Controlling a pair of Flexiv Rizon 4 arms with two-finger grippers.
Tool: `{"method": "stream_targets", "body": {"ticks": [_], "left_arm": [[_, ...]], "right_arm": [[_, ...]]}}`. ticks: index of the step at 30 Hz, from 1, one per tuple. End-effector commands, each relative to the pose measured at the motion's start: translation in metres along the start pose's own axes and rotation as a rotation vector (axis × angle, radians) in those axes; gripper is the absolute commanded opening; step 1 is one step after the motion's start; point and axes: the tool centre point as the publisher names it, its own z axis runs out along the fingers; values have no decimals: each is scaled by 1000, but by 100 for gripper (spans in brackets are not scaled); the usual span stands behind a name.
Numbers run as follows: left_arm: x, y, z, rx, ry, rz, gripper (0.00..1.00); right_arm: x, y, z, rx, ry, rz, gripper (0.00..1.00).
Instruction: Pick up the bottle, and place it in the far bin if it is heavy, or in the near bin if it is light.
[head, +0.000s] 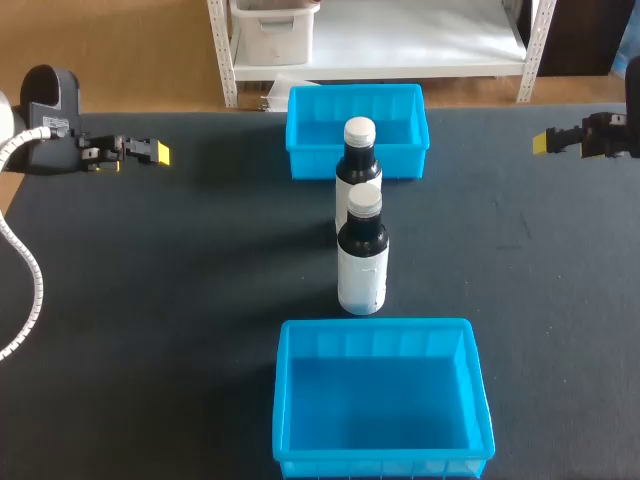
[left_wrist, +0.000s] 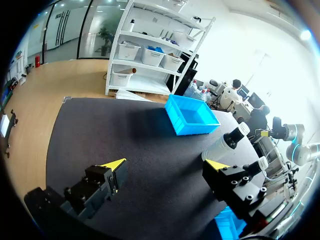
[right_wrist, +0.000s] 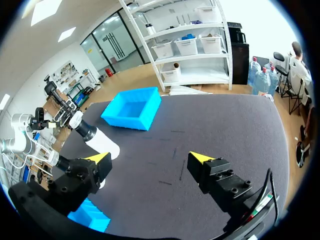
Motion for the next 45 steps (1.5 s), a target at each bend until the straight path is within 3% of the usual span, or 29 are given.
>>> {"method": "stream_targets", "body": {"ticks": [1,4,5,7,12,31,35,40,45], "left_arm": [[0,0,0,0,0,0,100],[0,0,0,0,0,0,100],[0,0,0,0,0,0,100],[0,0,0,0,0,0,100],[0,0,0,0,0,0,100],[0,0,0,0,0,0,100],[0,0,0,0,0,0,100],[0,0,0,0,0,0,100],[0,0,0,0,0,0,100]], "right_arm": [[0,1,0,3,-1,0,100],[0,1,0,3,-1,0,100],[-3,0,-3,-78,-12,-48,100],[-10,0,-5,-155,51,-204,100],[-11,8,-16,-459,264,-573,100],[-11,8,-16,-459,264,-573,100],[0,28,-2,-490,184,-701,100],[17,63,2,-470,92,-823,100],[32,90,7,-444,41,-874,100]]}}
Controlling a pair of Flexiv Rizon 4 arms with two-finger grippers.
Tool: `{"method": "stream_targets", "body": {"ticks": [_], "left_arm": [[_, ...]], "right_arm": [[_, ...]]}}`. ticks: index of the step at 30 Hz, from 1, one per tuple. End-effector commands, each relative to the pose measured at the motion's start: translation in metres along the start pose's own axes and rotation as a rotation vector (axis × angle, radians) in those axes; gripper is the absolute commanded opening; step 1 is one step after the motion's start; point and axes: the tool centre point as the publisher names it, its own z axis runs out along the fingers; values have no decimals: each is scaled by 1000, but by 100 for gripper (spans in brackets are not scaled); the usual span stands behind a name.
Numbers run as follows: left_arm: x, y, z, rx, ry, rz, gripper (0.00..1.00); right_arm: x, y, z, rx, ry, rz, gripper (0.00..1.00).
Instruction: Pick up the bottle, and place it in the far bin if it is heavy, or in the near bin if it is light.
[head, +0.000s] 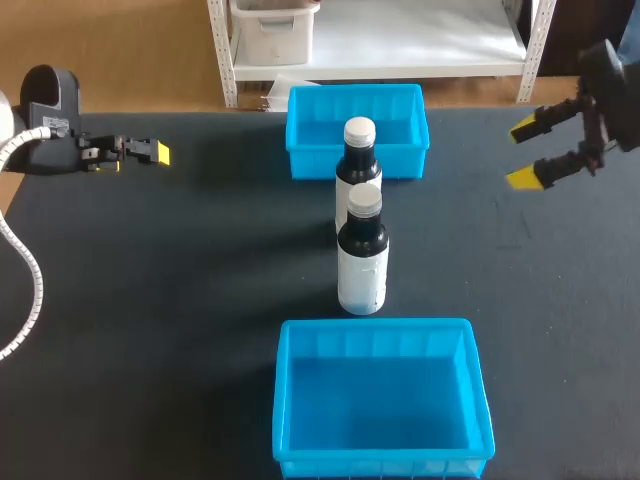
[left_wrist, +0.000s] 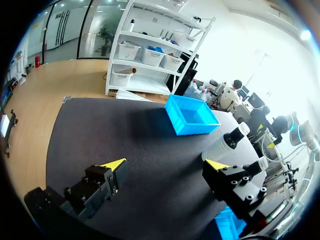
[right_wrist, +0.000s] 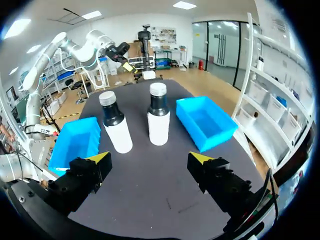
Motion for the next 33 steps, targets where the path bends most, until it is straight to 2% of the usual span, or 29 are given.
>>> {"method": "stream_targets", "body": {"ticks": [1,11,14,25,33], "left_arm": [[0,0,0,0,0,0,100],[0,0,0,0,0,0,100],[0,0,0,0,0,0,100],[0,0,0,0,0,0,100],[0,0,0,0,0,0,100]], "right_arm": [[-3,21,16,79,-7,-28,100],[-19,46,55,127,-5,-78,100],[-23,56,66,102,-11,-95,100],[-38,82,109,-79,-49,-125,100],[-51,96,130,-148,-67,-141,100]]}}
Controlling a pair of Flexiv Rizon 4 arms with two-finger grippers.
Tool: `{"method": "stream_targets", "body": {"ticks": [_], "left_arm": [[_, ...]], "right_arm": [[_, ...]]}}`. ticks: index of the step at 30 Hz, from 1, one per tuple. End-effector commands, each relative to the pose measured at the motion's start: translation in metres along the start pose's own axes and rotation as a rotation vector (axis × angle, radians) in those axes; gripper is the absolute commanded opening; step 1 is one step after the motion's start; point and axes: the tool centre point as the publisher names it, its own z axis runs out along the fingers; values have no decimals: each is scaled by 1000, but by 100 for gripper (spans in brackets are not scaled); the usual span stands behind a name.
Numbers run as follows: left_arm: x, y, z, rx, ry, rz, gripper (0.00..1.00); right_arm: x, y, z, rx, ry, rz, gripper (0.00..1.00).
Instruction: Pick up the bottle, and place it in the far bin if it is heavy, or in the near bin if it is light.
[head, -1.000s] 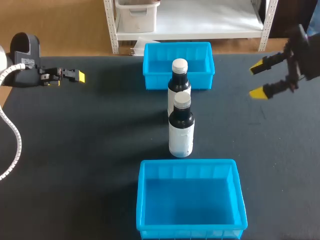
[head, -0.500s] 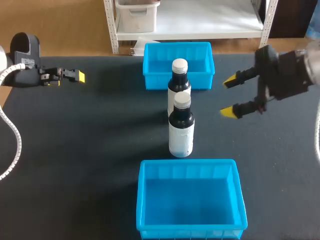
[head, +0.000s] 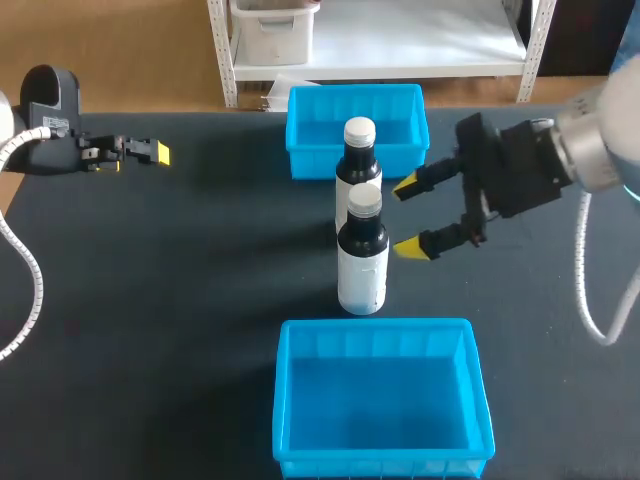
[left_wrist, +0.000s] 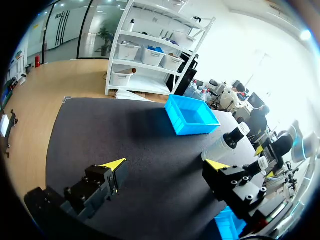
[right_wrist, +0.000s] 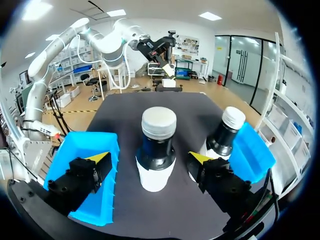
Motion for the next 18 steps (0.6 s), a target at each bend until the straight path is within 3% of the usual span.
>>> {"method": "stream_targets", "body": {"ticks": [1,18], "left_arm": [[0,0,0,0,0,0,100],[0,0,0,0,0,0,100]], "right_arm": [[-5,-5,14,-41,-14,-1,100],[-12,0,42,-63,5,33,100]]}}
